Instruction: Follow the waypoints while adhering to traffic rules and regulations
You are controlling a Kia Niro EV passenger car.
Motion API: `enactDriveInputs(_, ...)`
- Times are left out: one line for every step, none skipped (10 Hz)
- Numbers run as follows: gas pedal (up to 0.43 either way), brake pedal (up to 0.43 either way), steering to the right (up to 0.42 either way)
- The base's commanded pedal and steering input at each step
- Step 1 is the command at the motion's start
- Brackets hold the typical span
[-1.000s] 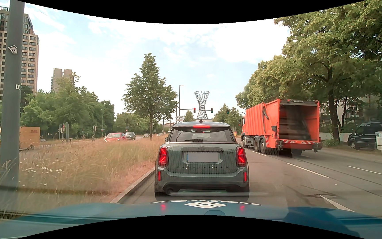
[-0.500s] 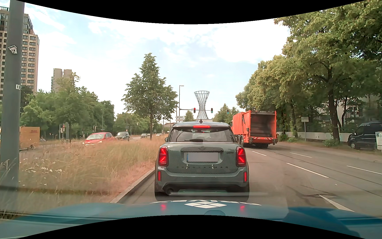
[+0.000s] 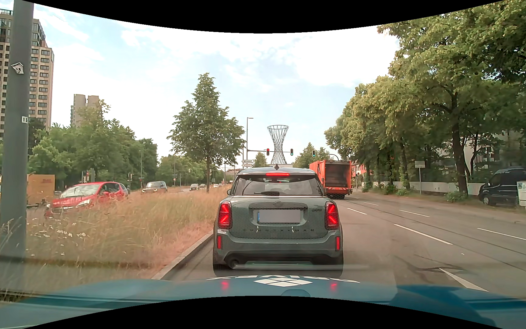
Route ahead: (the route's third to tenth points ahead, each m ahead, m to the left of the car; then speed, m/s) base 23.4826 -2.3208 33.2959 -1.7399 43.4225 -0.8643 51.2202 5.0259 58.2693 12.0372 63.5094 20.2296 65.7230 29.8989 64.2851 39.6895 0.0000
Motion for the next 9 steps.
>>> enactDriveInputs(0.0,0.256,0.0)
enactDriveInputs(0.0,0.256,0.0)
enactDriveInputs(0.0,0.256,-0.001)
enactDriveInputs(0.0,0.256,-0.001)
enactDriveInputs(0.0,0.256,-0.001)
enactDriveInputs(0.0,0.256,0.0)
enactDriveInputs(0.0,0.262,-0.001)
enactDriveInputs(0.0,0.262,0.0)
enactDriveInputs(0.0,0.256,-0.001)
